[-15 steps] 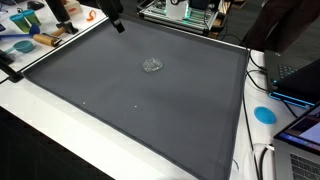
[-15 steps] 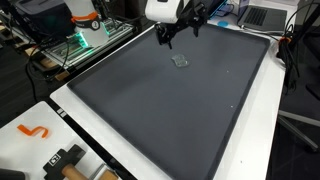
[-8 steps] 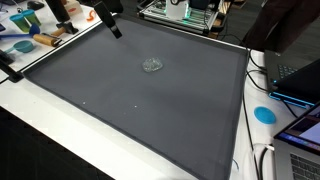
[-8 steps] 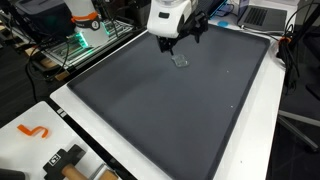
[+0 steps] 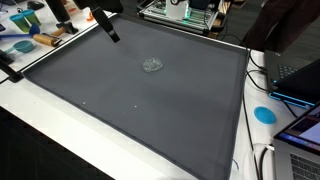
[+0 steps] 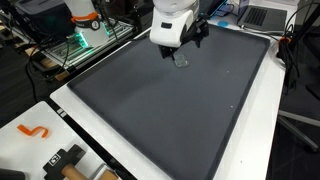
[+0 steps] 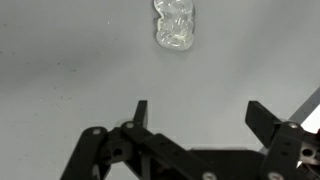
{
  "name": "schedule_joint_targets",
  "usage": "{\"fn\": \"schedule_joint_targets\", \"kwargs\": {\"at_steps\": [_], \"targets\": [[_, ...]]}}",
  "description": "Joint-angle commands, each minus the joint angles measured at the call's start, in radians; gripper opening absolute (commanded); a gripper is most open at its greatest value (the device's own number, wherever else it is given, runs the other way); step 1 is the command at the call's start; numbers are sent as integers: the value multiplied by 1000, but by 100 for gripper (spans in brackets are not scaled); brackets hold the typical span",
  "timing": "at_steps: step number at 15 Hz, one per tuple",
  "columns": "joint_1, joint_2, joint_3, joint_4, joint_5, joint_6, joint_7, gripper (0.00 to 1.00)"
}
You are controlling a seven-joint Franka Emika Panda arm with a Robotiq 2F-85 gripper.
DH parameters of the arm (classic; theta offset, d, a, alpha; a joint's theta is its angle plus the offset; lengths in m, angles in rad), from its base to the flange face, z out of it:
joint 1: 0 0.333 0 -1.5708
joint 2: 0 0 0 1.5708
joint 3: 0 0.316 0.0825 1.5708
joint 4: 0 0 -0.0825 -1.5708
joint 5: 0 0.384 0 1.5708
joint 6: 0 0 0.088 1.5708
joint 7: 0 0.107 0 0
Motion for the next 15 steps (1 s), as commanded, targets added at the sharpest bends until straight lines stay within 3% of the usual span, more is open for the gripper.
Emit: {"fn": "schedule_joint_targets", "kwargs": {"at_steps": [1, 9, 15], "targets": [[-13, 30, 6, 31, 17, -13, -31, 100], [-3, 66, 11, 80, -12, -11, -45, 100], [42, 100, 18, 131, -112, -7, -32, 100]]}}
